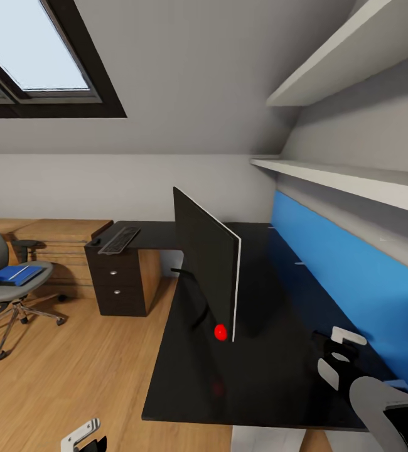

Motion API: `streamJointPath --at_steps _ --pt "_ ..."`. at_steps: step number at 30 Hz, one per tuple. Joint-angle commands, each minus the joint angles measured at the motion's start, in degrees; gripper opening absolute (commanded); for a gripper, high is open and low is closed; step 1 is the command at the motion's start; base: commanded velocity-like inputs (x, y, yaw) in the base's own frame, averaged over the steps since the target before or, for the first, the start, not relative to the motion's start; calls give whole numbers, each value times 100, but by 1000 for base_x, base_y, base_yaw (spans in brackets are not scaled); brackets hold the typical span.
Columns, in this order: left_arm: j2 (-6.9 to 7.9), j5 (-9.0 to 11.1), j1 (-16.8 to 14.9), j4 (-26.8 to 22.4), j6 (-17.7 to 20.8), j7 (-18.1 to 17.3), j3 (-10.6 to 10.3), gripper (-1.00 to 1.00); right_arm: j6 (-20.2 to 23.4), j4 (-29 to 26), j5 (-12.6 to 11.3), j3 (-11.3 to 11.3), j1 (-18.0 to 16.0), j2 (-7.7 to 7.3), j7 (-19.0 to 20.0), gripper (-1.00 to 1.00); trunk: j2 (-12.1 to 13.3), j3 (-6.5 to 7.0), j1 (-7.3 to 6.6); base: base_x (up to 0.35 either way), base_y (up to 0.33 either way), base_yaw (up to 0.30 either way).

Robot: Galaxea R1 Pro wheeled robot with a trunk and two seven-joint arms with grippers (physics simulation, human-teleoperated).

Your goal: In the bedroom, organize the workspace by keeping the computer under the desk, ensuring the monitor is on the desk, placing the keyboard on the desk next to the monitor, placing the mouse on the desk next to the keyboard, moving the folder from the swivel chair onto the desk next to the mouse, stacking the notebook on top of the folder with the pen on top of the notebook, and positioning the swivel chair next to the desk.

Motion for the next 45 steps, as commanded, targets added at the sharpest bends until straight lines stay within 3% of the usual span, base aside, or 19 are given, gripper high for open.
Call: streamJointPath --at_steps 1,40,45 --pt "9 46 -6 -9 -25 40 -38 100 -19 2 -50 51 -4 1 -10 100 -4 -7 0 9 -16 0" --pt "66 46 -5 115 -34 48 47 100 -42 -38 -70 48 -4 3 -10 100 -4 28 0 56 -14 -24" --pt "193 46 -7 115 -34 42 203 100 -49 -31 -70 56 -4 13 -3 100 -4 34 0 0 0 -32"
